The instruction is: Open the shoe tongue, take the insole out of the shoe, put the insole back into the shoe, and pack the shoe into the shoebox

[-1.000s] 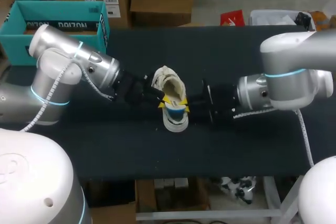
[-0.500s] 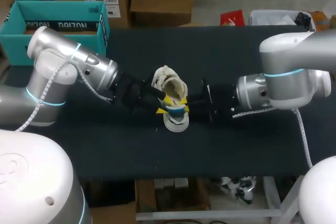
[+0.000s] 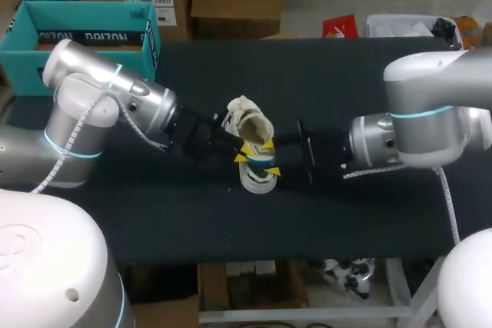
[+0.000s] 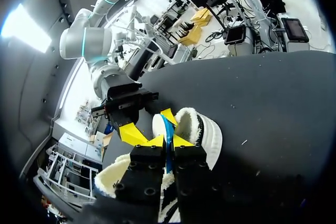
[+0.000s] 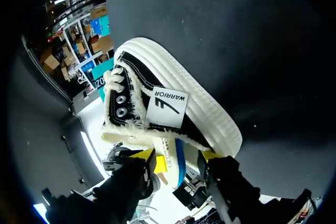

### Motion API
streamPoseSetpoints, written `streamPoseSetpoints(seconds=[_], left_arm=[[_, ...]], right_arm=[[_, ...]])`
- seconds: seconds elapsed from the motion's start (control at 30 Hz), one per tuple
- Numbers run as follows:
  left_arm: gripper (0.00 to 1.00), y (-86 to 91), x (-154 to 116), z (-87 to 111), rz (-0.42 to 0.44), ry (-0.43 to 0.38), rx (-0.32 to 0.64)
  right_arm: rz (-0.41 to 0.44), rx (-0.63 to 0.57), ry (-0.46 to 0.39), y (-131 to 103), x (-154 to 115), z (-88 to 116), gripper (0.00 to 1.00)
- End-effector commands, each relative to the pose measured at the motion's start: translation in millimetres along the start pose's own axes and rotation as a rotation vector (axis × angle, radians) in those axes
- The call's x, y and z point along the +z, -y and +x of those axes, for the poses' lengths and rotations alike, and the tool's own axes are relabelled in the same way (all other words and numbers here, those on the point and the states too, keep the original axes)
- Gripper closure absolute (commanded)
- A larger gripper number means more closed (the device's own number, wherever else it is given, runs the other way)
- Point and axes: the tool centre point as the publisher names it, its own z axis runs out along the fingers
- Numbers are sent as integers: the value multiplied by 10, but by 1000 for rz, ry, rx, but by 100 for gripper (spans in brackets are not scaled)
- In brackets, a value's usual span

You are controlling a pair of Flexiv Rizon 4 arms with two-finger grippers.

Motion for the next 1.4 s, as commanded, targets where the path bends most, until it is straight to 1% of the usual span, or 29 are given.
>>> streamPoseSetpoints(seconds=[0.03, 0.07, 0.1, 0.13, 0.27, 0.43, 0.63, 0.7, 0.73, 0.77, 0.8, 0.87, 0.9, 0.93, 0.97, 1.0, 1.13, 1.23, 1.3, 1.37, 1.4], left_arm=[[100, -31, 47, 5, -3, 5, -2], [100, -34, 50, 3, -3, 6, -3], [100, -36, 52, 1, -3, 7, -4], [100, -36, 54, 1, -4, 7, -4], [100, -37, 57, -4, -4, 10, -3], [100, -37, 40, -7, -12, 11, -11], [100, -134, 59, 0, -18, -6, -51], [100, -140, 53, 5, -18, -5, -52], [91, -127, 38, 8, -15, -5, -54], [65, -111, 22, 10, -13, -5, -54], [59, -92, 0, 12, -11, -4, -53], [51, -65, -50, 10, -3, -2, -56], [37, -51, -78, 8, -1, -1, -57], [16, -38, -110, 5, 4, 0, -62], [2, -26, -140, 1, 8, 0, -68], [0, -14, -175, -3, 14, 1, -73], [0, 49, -321, -33, 30, -5, -107], [0, 73, -463, -68, 36, -2, -154], [0, 86, -550, -98, 32, 3, -184], [0, 100, -653, -125, 55, 17, -216], [0, 101, -697, -140, 52, 20, -232]], right_arm=[[-39, -4, 3, 141, -61, -11, 76], [-35, -7, 1, 147, -58, -11, 85], [-34, -7, 2, 147, -49, -11, 90], [-34, -7, 4, 140, -37, -12, 100], [-17, -11, 3, 68, 18, -9, 100], [-19, -18, 7, -33, 78, 9, 100], [-11, -21, 13, -186, 134, 41, 100], [-11, -22, 13, -216, 137, 51, 100], [-13, -21, 16, -222, 140, 52, 100], [-15, -21, 18, -223, 141, 51, 100], [-16, -21, 19, -223, 141, 50, 100], [-26, -22, 25, -209, 133, 37, 100], [-27, -23, 25, -198, 128, 31, 100], [-31, -26, 29, -188, 126, 25, 100], [-42, -29, 36, -178, 126, 17, 100], [-42, -29, 36, -170, 128, 9, 100], [-78, -38, 69, -136, 151, -58, 100], [-110, -39, 97, -111, 158, -111, 100], [-149, -36, 127, -94, 159, -135, 100], [-185, -36, 158, -67, 160, -154, 100], [-205, -36, 174, -57, 159, -160, 100]])
